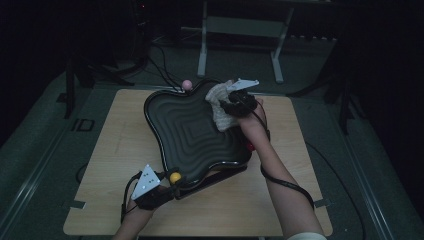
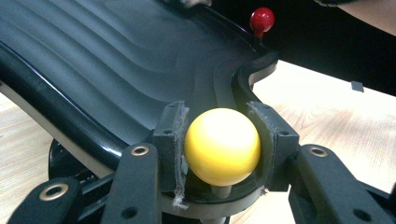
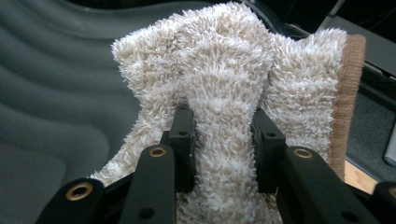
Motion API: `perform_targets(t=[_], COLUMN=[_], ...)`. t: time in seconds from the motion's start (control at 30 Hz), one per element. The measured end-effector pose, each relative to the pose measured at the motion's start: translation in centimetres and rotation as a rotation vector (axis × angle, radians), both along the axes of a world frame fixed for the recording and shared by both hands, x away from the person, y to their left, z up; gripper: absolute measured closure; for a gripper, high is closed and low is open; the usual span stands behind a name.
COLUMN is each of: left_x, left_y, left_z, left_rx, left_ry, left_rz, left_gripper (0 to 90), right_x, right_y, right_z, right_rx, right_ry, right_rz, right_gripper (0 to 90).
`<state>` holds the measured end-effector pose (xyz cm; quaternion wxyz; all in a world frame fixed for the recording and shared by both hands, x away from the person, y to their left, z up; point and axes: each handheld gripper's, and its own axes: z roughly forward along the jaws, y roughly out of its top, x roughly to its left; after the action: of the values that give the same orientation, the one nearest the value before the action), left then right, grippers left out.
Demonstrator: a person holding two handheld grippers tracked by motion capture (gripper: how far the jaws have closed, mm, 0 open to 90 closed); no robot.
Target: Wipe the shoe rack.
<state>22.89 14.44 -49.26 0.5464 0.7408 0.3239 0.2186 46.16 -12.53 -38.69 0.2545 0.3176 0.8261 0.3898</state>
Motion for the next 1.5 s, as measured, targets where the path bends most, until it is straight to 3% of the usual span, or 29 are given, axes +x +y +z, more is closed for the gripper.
perform_targets(t=[0.47, 1.17, 1.5], left_x=[0.0, 0.0, 0.0], left_y=[0.0, -0.1, 0.0], left_z=[0.0, 0.0, 0.0], left_rx=[-0.003, -0.003, -0.003], left_ry=[0.001, 0.001, 0.003], left_rz=[0.003, 0.004, 0.004], left_gripper=[58.4, 58.4, 58.3], right_x=[-2.9, -5.5, -6.3], right_y=[-1.5, -4.1, -4.0], right_z=[-1.5, -3.2, -3.4], right_rx=[-0.042, -0.060, -0.079], right_ry=[0.009, 0.041, 0.048], right_rz=[0.050, 0.111, 0.093], right_gripper=[68.4, 69.2, 69.4])
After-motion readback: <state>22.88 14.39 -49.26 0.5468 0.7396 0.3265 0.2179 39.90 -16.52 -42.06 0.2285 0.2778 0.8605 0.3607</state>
